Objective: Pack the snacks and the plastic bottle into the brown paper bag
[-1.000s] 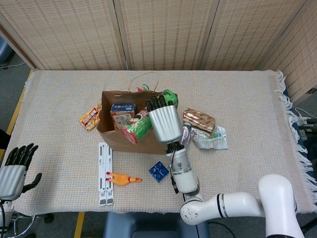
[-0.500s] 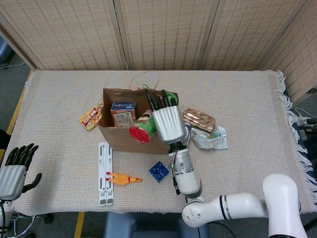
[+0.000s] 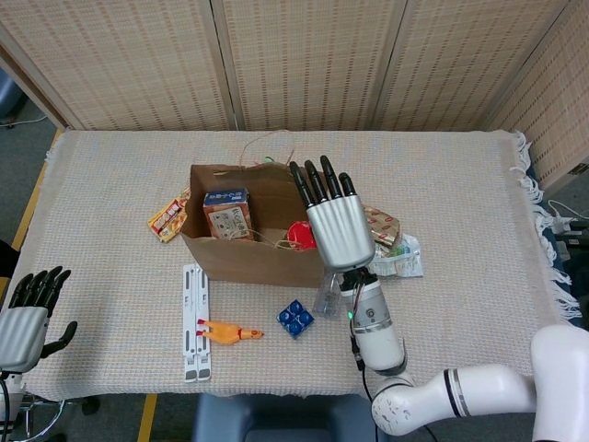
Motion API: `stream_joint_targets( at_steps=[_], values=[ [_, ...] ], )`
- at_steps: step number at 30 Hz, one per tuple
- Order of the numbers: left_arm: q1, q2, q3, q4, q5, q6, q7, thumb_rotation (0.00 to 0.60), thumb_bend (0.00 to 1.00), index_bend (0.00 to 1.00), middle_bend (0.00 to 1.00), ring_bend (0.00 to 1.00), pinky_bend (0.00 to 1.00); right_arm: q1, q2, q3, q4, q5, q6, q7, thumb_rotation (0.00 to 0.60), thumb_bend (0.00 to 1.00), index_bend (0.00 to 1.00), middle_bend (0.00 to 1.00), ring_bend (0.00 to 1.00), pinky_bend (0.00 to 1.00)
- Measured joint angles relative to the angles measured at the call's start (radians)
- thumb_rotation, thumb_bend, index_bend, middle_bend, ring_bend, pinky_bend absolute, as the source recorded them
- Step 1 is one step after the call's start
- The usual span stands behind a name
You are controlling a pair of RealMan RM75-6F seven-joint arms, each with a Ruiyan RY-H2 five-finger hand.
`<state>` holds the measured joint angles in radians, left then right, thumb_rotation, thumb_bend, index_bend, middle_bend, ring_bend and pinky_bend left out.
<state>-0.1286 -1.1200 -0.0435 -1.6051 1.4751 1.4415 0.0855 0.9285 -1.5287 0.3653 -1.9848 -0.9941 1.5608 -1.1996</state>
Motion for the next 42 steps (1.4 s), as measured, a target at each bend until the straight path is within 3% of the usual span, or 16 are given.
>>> stream_joint_targets(
  at_steps=[8, 11, 16, 19, 23, 29, 37, 39, 42],
  values=[
    [0.000, -0.002, -0.001, -0.004, -0.001, 0.002, 0.013, 0.600, 0.35, 0.01, 0.00, 0.00, 0.00, -0.203, 0.241, -0.181, -0.129, -0.045, 0.003, 0.169, 0.600, 0.10, 0.00, 0.12, 0.06, 0.26],
    [0.001, -0.004, -0.002, -0.006, -0.003, 0.004, 0.020, 0.600, 0.35, 0.01, 0.00, 0.00, 0.00, -0.263, 0.289, -0.253, -0.109, -0.047, -0.034, 0.256, 0.600, 0.07, 0.00, 0.09, 0.03, 0.18],
    [0.001, -0.006, -0.003, -0.007, -0.006, 0.005, 0.027, 0.600, 0.35, 0.01, 0.00, 0.00, 0.00, -0.302, 0.307, -0.307, -0.025, -0.021, -0.117, 0.316, 0.600, 0.04, 0.00, 0.03, 0.00, 0.11],
    [0.001, -0.008, -0.005, -0.007, -0.008, 0.005, 0.029, 0.600, 0.35, 0.01, 0.00, 0.00, 0.00, -0.302, 0.285, -0.317, 0.022, 0.011, -0.156, 0.321, 0.600, 0.04, 0.00, 0.04, 0.01, 0.12],
    [0.000, -0.007, -0.005, -0.007, -0.009, 0.004, 0.026, 0.600, 0.35, 0.01, 0.00, 0.00, 0.00, -0.299, 0.216, -0.329, 0.167, 0.029, -0.213, 0.325, 0.600, 0.04, 0.07, 0.13, 0.10, 0.23],
    [-0.001, -0.005, -0.004, -0.006, -0.007, 0.001, 0.017, 0.600, 0.35, 0.01, 0.00, 0.00, 0.00, -0.290, 0.088, -0.345, 0.355, 0.061, -0.294, 0.293, 0.600, 0.04, 0.11, 0.15, 0.11, 0.25],
    [-0.001, -0.003, -0.002, -0.005, -0.004, 0.000, 0.010, 0.600, 0.35, 0.01, 0.00, 0.00, 0.00, -0.266, -0.024, -0.326, 0.481, 0.112, -0.343, 0.233, 0.600, 0.04, 0.12, 0.16, 0.12, 0.26],
    [-0.002, -0.002, -0.002, -0.004, -0.004, -0.001, 0.008, 0.600, 0.35, 0.01, 0.00, 0.00, 0.00, -0.256, -0.051, -0.315, 0.518, 0.123, -0.353, 0.223, 0.600, 0.06, 0.14, 0.17, 0.13, 0.27],
    [-0.002, -0.001, -0.002, -0.004, -0.003, -0.001, 0.006, 0.600, 0.35, 0.01, 0.00, 0.00, 0.00, -0.244, -0.092, -0.302, 0.574, 0.137, -0.368, 0.210, 0.600, 0.17, 0.23, 0.23, 0.19, 0.32]
  ],
)
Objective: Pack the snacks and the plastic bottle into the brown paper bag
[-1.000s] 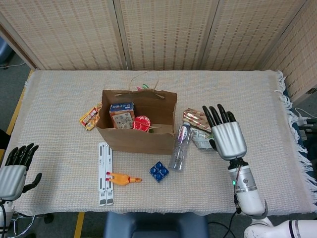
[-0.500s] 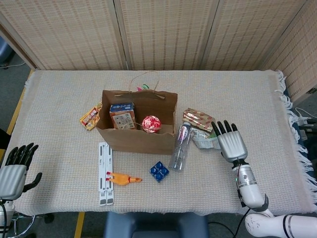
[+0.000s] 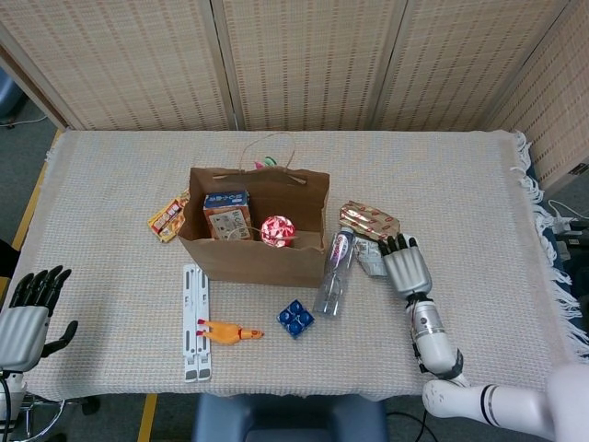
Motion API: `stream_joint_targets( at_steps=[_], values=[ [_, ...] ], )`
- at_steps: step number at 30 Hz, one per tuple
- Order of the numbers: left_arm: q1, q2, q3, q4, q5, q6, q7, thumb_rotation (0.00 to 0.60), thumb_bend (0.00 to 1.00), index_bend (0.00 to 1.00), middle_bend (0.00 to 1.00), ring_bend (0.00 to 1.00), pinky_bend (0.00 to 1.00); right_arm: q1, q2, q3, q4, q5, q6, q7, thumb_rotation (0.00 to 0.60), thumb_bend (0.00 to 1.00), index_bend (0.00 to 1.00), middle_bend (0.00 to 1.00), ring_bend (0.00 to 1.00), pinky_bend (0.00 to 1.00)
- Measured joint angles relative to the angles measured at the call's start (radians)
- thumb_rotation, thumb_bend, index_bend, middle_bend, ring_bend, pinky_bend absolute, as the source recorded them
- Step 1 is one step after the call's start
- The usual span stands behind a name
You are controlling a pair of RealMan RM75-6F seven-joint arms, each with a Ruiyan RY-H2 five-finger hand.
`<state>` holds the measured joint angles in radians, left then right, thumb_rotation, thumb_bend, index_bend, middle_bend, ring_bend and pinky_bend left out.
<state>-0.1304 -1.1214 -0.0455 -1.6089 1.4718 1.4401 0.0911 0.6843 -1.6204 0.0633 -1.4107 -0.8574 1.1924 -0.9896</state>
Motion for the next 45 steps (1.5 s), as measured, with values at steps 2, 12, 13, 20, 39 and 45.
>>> stream_joint_targets(
  at_steps=[2, 12, 13, 20, 39, 45],
  values=[
    [0.000, 0.001, 0.000, 0.000, 0.000, -0.001, -0.002, 0.600, 0.35, 0.01, 0.00, 0.00, 0.00, 0.007, -0.028, 0.004, 0.041, 0.004, -0.012, -0.007, 0.600, 0.25, 0.31, 0.28, 0.25, 0.39],
    [0.000, 0.001, 0.001, 0.002, 0.002, -0.001, -0.007, 0.600, 0.35, 0.01, 0.00, 0.00, 0.00, 0.004, -0.058, -0.014, 0.087, -0.137, -0.003, 0.066, 0.600, 0.37, 0.68, 0.56, 0.57, 0.67],
    [0.000, 0.001, 0.001, 0.002, 0.002, -0.001, -0.006, 0.600, 0.35, 0.01, 0.00, 0.00, 0.00, 0.001, -0.045, -0.014, 0.071, -0.151, 0.005, 0.076, 0.600, 0.37, 0.68, 0.56, 0.57, 0.67],
    [0.000, 0.000, 0.001, 0.000, 0.002, 0.001, -0.001, 0.600, 0.35, 0.01, 0.00, 0.00, 0.00, -0.035, 0.132, 0.016, -0.166, -0.239, 0.103, 0.152, 0.600, 0.37, 0.68, 0.56, 0.57, 0.67],
    [0.000, -0.002, 0.000, 0.001, 0.002, 0.002, 0.000, 0.600, 0.35, 0.02, 0.00, 0.00, 0.00, 0.138, 0.308, 0.354, -0.537, -0.208, 0.223, -0.011, 0.600, 0.37, 0.67, 0.56, 0.57, 0.65],
    [-0.002, 0.000, 0.000, 0.005, 0.003, -0.001, -0.010, 0.600, 0.35, 0.02, 0.00, 0.00, 0.00, 0.312, 0.148, 0.443, -0.427, -0.126, 0.214, -0.087, 0.600, 0.37, 0.67, 0.56, 0.57, 0.65]
  ],
)
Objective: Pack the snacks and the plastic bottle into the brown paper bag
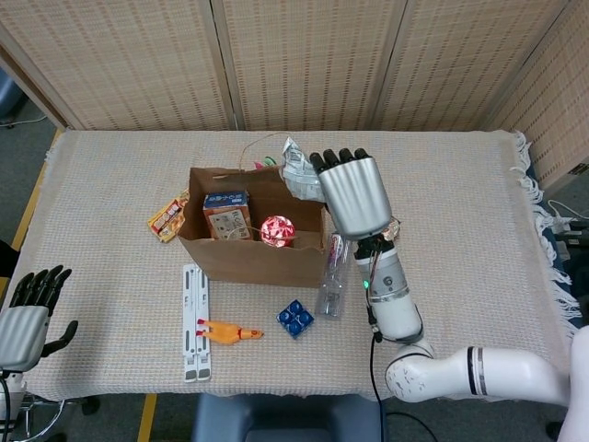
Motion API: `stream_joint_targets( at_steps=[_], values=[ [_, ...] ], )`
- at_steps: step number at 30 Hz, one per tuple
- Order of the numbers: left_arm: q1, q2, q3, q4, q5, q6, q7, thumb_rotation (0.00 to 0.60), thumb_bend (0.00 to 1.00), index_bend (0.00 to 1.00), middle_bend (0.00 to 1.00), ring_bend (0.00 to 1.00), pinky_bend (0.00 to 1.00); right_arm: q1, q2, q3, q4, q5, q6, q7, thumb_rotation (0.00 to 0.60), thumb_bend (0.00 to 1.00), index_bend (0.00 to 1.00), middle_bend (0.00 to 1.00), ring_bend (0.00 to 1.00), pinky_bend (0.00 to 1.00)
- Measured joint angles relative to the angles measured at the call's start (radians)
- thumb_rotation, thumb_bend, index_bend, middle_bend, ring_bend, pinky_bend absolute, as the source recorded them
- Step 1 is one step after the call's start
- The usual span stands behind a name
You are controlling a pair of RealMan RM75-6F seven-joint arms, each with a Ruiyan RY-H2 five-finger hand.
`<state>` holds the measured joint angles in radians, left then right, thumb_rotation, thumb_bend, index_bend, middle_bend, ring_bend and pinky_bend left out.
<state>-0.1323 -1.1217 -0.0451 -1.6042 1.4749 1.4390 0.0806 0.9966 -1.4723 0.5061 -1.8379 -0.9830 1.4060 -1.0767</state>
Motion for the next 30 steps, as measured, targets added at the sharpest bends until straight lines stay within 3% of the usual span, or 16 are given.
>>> stream_joint_targets(
  at_steps=[5, 10, 12, 14, 16, 20, 25, 30],
  values=[
    [-0.003, 0.004, 0.000, 0.003, 0.001, -0.006, -0.015, 0.600, 0.35, 0.02, 0.00, 0.00, 0.00, 0.110, -0.130, 0.030, 0.119, 0.048, -0.001, -0.023, 0.600, 0.37, 0.66, 0.56, 0.57, 0.65],
    [-0.003, 0.007, 0.002, 0.005, 0.003, -0.007, -0.022, 0.600, 0.35, 0.02, 0.00, 0.00, 0.00, 0.147, -0.200, -0.008, 0.199, 0.090, -0.016, -0.051, 0.600, 0.37, 0.60, 0.56, 0.54, 0.61],
    [-0.003, 0.006, 0.002, 0.005, 0.003, -0.007, -0.021, 0.600, 0.35, 0.02, 0.00, 0.00, 0.00, 0.152, -0.219, -0.033, 0.218, 0.110, -0.024, -0.063, 0.600, 0.31, 0.44, 0.50, 0.42, 0.53],
    [-0.003, 0.006, 0.002, 0.004, 0.003, -0.006, -0.019, 0.600, 0.35, 0.02, 0.00, 0.00, 0.00, 0.154, -0.226, -0.042, 0.219, 0.139, -0.031, -0.078, 0.600, 0.20, 0.17, 0.35, 0.24, 0.41],
    [-0.003, 0.006, 0.002, 0.004, 0.002, -0.006, -0.017, 0.600, 0.35, 0.02, 0.00, 0.00, 0.00, 0.155, -0.225, -0.047, 0.211, 0.161, -0.035, -0.089, 0.600, 0.13, 0.02, 0.23, 0.13, 0.33],
    [-0.003, 0.005, 0.001, 0.002, 0.000, -0.007, -0.010, 0.600, 0.35, 0.02, 0.00, 0.00, 0.00, 0.149, -0.207, -0.045, 0.177, 0.154, -0.021, -0.075, 0.600, 0.07, 0.00, 0.16, 0.08, 0.27],
    [-0.002, 0.006, 0.001, 0.000, 0.000, -0.005, -0.009, 0.600, 0.35, 0.02, 0.00, 0.00, 0.00, 0.121, -0.164, -0.044, 0.106, 0.136, 0.024, -0.064, 0.600, 0.07, 0.00, 0.15, 0.07, 0.26],
    [-0.002, 0.004, 0.001, 0.001, 0.000, -0.004, -0.006, 0.600, 0.35, 0.02, 0.00, 0.00, 0.00, 0.041, -0.075, -0.075, 0.003, 0.106, 0.075, -0.038, 0.600, 0.07, 0.00, 0.15, 0.07, 0.26]
  ],
)
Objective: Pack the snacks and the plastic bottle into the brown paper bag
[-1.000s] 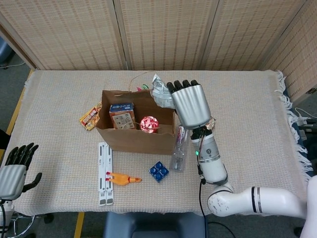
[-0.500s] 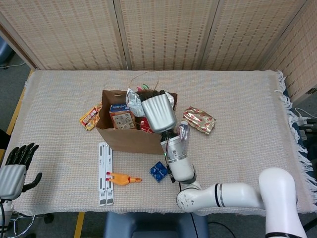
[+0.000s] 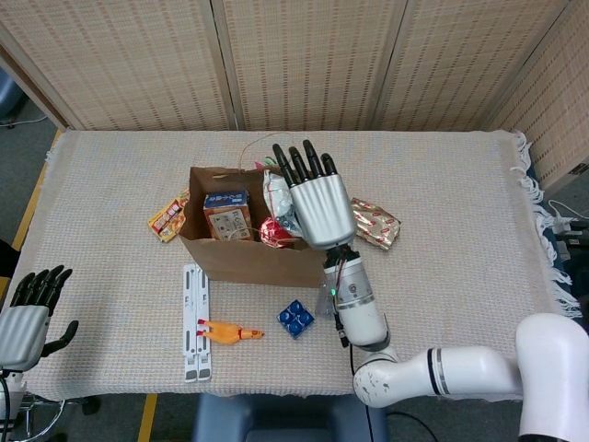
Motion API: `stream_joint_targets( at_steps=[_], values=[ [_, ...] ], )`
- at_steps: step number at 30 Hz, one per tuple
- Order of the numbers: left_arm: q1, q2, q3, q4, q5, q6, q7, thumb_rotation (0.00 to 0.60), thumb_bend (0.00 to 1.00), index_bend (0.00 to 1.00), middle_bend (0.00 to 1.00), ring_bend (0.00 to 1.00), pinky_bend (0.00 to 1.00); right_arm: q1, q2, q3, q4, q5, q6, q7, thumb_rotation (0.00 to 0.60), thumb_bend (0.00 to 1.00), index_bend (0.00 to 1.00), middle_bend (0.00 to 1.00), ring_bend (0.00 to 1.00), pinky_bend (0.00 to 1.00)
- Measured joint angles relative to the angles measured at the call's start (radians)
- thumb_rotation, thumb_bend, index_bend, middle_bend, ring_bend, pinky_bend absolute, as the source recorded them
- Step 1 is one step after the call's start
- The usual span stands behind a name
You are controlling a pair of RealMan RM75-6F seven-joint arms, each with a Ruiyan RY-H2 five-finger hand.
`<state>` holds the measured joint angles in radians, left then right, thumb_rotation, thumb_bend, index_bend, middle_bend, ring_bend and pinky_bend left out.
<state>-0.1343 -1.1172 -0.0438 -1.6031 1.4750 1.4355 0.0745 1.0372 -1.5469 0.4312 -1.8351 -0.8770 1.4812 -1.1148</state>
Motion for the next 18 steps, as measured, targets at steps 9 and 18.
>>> stream_joint_targets(
  at_steps=[9, 18],
  values=[
    [0.001, -0.007, -0.003, -0.006, -0.005, 0.005, 0.030, 0.600, 0.35, 0.02, 0.00, 0.00, 0.00, -0.180, 0.188, -0.080, -0.095, -0.006, 0.018, 0.163, 0.600, 0.07, 0.00, 0.15, 0.07, 0.26],
    [0.001, -0.011, -0.005, -0.007, -0.008, 0.008, 0.039, 0.600, 0.35, 0.02, 0.00, 0.00, 0.00, -0.292, 0.261, -0.163, -0.068, 0.077, -0.024, 0.233, 0.600, 0.07, 0.00, 0.15, 0.07, 0.22]
  ],
)
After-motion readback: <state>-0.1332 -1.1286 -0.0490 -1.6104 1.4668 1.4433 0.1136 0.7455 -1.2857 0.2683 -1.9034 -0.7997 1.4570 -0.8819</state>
